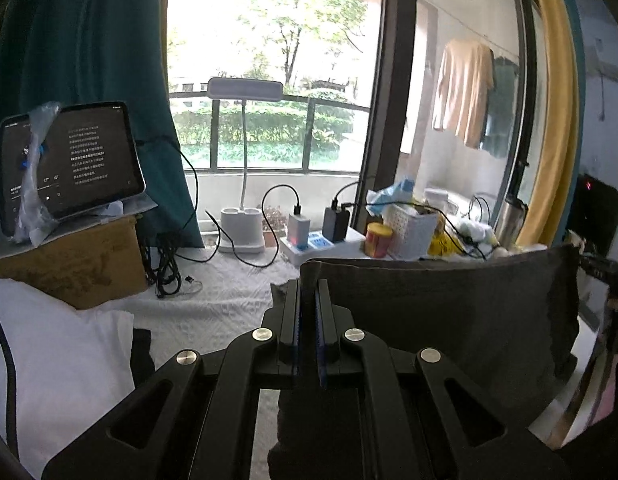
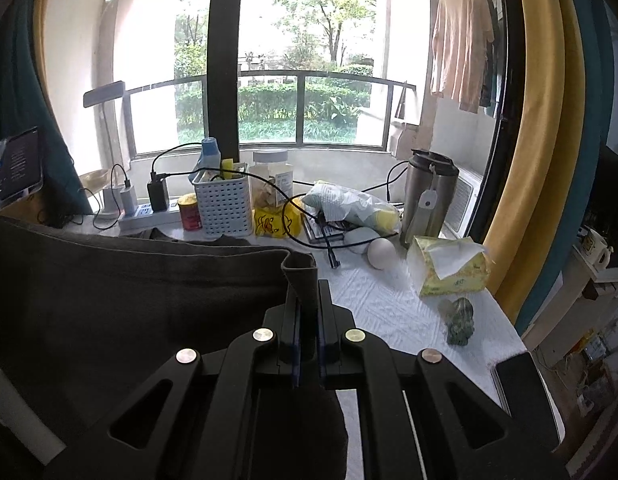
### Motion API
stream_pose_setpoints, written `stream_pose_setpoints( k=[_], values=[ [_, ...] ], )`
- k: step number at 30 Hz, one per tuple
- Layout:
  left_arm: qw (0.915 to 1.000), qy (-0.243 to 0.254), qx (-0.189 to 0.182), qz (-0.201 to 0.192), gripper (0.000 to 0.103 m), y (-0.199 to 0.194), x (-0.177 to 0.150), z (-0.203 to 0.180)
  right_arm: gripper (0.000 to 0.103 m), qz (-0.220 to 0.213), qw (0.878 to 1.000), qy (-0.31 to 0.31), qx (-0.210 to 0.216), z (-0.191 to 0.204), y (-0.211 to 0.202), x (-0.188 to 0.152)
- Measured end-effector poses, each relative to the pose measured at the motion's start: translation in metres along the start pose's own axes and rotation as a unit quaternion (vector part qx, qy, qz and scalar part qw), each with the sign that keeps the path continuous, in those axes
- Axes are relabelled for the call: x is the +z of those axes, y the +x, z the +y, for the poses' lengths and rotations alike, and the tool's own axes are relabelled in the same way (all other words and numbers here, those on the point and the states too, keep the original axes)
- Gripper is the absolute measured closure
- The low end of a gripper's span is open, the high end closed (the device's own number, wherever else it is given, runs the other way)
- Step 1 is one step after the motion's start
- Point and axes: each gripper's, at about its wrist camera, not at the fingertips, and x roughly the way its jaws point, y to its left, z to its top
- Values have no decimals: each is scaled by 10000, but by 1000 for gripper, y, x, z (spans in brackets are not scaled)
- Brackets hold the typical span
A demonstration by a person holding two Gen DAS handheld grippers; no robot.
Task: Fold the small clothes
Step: 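Lift the hem with both grippers and carry it over toward the collar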
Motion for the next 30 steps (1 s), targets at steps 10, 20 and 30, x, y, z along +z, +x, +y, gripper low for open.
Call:
stream_pose_setpoints(
  k=[10,20,30],
  values=[
    [9999,82,10,-58,96,39,13,2,97,-31,10000,-13,7,-2,28,14],
    [9996,286,80,-5,96,81,18,5,97,-44,9999,-92,-15,0,63,28],
    [9988,462,175,-1,96,129,31,16,97,43,9998,-203,-77,5,105,45]
  ],
)
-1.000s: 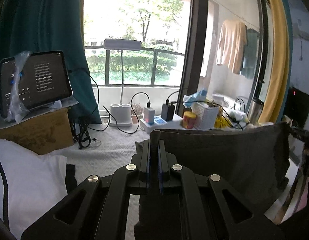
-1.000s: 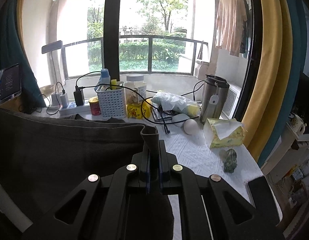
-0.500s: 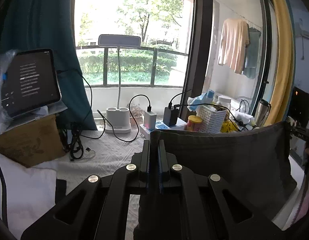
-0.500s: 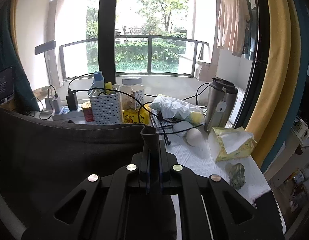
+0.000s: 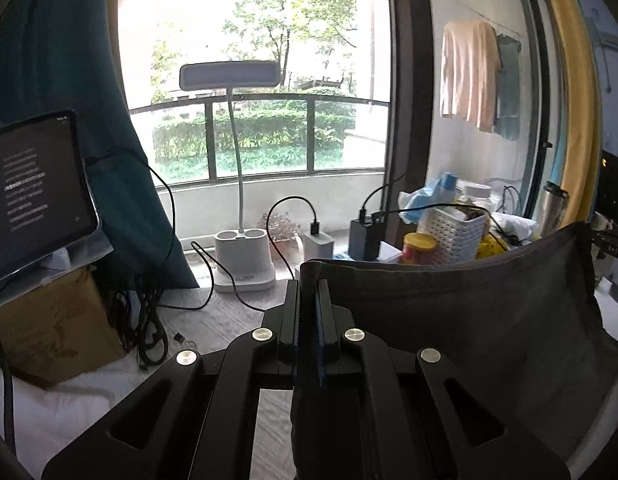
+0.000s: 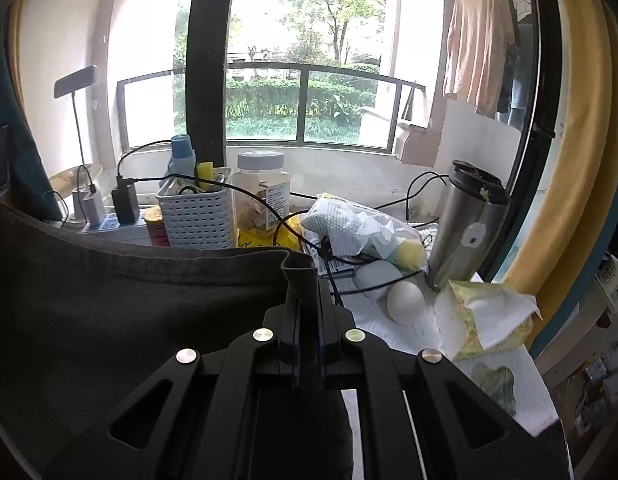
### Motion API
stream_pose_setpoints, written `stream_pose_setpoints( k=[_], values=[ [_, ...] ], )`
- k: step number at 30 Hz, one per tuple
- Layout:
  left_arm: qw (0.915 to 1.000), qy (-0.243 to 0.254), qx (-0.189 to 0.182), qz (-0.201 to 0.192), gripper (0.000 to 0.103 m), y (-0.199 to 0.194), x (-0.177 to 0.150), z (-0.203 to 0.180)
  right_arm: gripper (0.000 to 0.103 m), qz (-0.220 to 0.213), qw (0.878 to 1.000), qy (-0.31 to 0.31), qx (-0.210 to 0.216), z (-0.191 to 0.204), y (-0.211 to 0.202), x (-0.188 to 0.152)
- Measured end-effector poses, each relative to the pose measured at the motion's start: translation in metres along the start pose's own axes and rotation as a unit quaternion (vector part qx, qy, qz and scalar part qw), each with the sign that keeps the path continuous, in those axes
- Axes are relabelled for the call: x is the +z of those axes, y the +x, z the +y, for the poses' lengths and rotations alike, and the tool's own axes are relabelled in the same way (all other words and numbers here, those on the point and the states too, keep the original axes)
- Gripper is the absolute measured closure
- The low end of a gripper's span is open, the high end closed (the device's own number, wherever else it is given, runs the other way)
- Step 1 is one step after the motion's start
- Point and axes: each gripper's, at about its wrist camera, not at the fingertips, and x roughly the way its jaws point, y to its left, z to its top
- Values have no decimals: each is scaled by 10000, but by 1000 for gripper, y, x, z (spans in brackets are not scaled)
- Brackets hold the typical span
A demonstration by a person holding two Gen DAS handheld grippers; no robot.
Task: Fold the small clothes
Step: 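Lift the hem with both grippers and carry it over toward the collar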
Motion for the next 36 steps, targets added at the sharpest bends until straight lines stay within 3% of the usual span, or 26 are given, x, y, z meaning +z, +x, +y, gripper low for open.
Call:
stream_pose_setpoints(
  k=[17,25,30,33,34,35,36],
  values=[
    [9994,334,-33,-29,96,71,23,2,97,83,10000,10,-47,-5,78,35],
    [9985,164,-168,504,96,113,1,12,97,359,9988,-115,-316,4,108,20],
    [9972,169,12,722,95,132,-5,14,97,482,9977,-160,-456,7,120,13],
    [9967,46,138,796,77,134,-6,18,96,571,9963,-296,-572,9,123,11],
    [9968,-3,166,780,64,133,-6,21,95,593,9959,-318,-599,9,123,10],
    [9968,-63,184,776,56,132,-6,23,92,605,9956,-332,-635,9,123,10],
    [9966,-129,198,783,55,131,-5,26,83,602,9950,-349,-712,8,121,10]
  ],
)
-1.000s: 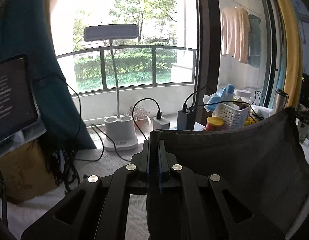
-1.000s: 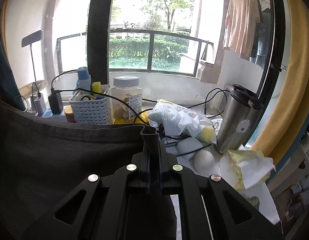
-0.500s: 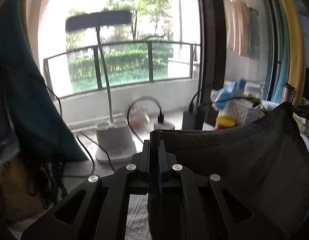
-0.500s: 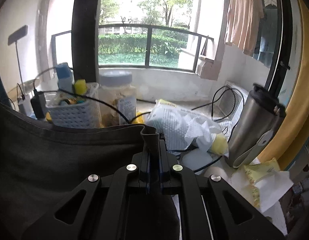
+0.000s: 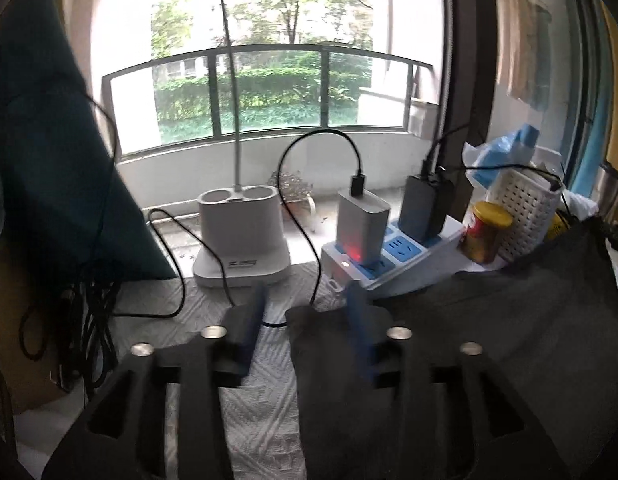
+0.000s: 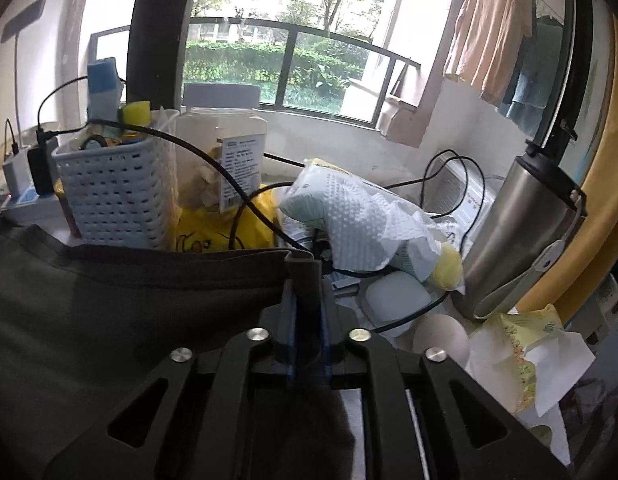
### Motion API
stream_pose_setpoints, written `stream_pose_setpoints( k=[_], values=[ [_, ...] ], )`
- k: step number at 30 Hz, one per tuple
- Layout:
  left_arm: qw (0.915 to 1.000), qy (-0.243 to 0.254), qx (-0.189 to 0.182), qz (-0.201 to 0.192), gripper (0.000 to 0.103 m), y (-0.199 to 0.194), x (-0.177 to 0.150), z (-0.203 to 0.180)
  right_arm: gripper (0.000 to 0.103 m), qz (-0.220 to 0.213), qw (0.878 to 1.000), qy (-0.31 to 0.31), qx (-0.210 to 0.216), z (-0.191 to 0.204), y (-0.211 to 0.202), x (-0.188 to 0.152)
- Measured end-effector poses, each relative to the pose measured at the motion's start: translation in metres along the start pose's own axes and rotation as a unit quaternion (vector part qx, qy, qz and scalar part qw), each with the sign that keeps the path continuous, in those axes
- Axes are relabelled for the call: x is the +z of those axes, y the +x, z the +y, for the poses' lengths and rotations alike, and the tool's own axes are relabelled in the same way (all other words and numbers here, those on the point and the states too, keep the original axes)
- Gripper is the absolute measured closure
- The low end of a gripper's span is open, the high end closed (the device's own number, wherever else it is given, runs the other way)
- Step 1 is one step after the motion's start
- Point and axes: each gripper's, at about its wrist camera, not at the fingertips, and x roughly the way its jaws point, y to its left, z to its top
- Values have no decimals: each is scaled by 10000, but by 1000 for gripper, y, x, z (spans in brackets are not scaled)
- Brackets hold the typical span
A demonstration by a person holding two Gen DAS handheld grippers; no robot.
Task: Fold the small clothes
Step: 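Lift the hem with both grippers and carry it over toward the collar, then lower the hem onto the shirt and open both grippers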
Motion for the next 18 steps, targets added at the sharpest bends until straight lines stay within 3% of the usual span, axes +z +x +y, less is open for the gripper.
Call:
stream_pose_setpoints(
  k=[2,9,18],
  values=[
    [10000,-72,59,21,55,-2,0,6,67,-36,10000,57,-49,-3,-5,0],
    [9997,-186,14,144,54,-27,-12,7,67,25,9999,128,-62,-8,-31,-8],
    [9991,-334,-123,243,54,-64,-41,-1,67,258,9992,291,-46,-18,-70,-46]
  ],
)
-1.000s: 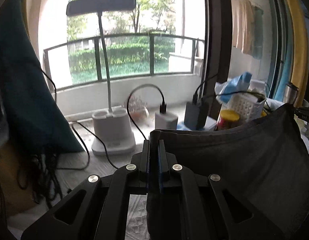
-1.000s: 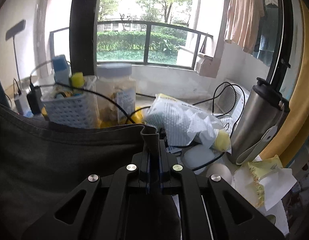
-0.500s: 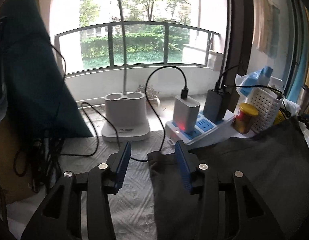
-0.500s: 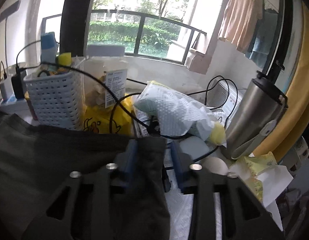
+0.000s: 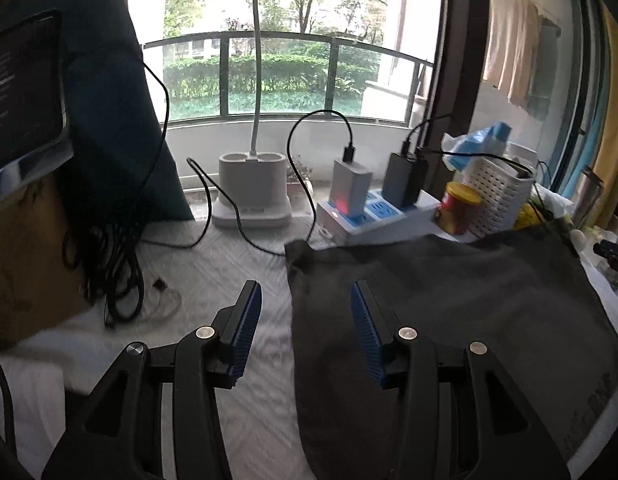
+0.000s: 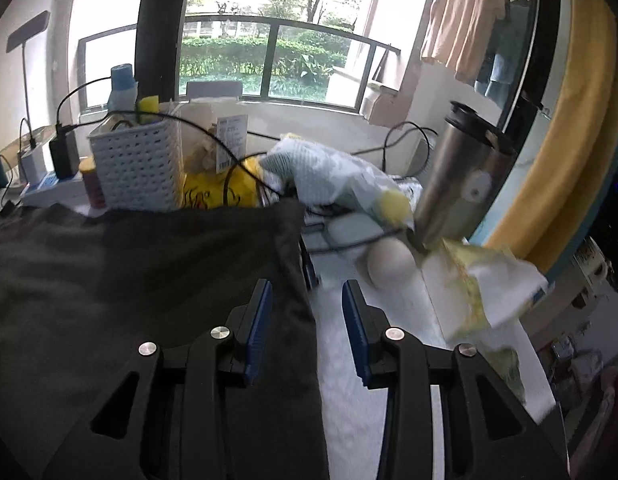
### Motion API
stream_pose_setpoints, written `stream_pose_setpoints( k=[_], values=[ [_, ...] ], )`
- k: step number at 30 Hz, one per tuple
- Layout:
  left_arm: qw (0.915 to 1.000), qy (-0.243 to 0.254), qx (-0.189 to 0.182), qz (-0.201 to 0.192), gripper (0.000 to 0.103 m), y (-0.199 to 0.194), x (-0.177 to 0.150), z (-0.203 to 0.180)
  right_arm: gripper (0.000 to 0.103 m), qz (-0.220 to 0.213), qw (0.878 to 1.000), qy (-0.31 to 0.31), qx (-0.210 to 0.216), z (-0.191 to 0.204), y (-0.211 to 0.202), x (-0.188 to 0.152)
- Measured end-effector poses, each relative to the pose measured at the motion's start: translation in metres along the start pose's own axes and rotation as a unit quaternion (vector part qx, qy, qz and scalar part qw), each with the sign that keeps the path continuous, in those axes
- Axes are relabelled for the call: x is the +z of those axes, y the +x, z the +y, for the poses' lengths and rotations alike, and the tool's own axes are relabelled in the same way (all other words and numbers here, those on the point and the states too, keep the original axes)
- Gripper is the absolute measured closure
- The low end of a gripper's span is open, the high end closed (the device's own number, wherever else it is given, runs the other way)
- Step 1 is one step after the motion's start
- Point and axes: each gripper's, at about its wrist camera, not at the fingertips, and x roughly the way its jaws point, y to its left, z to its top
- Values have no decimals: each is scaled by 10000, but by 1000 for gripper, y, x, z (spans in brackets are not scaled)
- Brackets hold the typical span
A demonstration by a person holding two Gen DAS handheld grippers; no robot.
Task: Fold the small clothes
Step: 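Lower the hem onto the shirt and open both grippers, then move both grippers back to the new folded edge of the shirt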
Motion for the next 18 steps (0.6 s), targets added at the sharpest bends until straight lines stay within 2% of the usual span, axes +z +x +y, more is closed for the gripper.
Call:
stream_pose_setpoints(
  k=[14,18],
  values=[
    [9990,-244,-128,354,54,-44,-64,-8,67,281,9989,385,12,-29,-47,-60],
    [9976,-295,-366,512,54,-53,-81,-7,67,427,9980,470,23,-34,-55,-81]
  ],
)
